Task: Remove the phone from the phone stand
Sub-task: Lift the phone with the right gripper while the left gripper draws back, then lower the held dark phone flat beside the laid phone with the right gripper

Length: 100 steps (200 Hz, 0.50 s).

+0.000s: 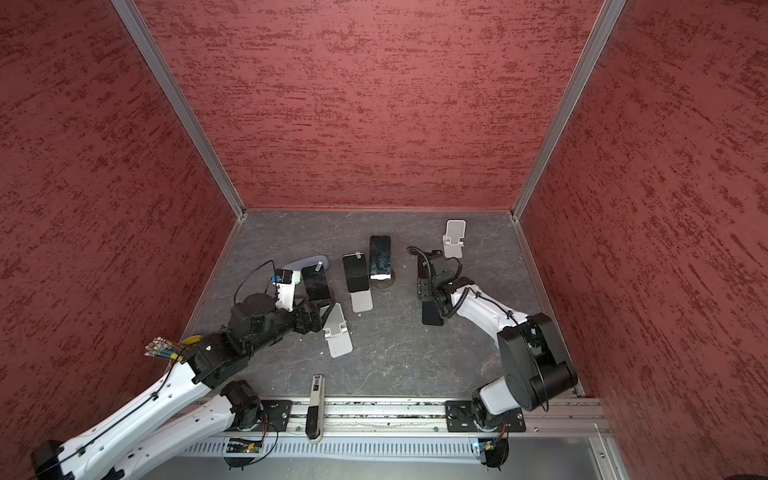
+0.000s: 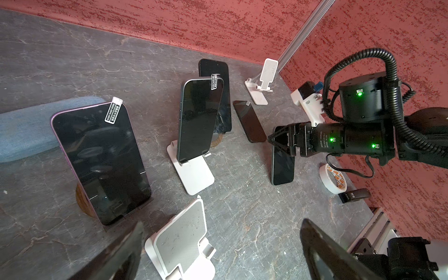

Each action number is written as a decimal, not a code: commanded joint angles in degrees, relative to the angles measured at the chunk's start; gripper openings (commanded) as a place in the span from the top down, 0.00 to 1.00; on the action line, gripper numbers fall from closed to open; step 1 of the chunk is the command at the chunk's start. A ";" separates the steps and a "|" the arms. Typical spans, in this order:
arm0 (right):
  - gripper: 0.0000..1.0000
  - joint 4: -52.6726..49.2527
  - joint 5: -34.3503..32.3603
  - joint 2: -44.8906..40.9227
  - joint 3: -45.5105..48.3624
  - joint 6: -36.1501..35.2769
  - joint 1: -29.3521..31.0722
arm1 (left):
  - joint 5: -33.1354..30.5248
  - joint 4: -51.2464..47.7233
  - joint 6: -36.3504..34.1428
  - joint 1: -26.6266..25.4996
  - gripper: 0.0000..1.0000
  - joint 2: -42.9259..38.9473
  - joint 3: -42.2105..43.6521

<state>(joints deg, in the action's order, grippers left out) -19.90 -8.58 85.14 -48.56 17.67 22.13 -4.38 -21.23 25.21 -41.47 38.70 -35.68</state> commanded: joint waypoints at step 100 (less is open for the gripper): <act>0.37 -0.11 4.21 3.74 2.50 3.51 -0.42 | -0.97 1.38 -1.39 -0.10 0.01 -1.52 0.26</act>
<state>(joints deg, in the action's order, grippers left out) -19.62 -5.02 87.92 -46.33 20.10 21.96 -4.67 -20.58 24.95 -41.47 38.20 -35.68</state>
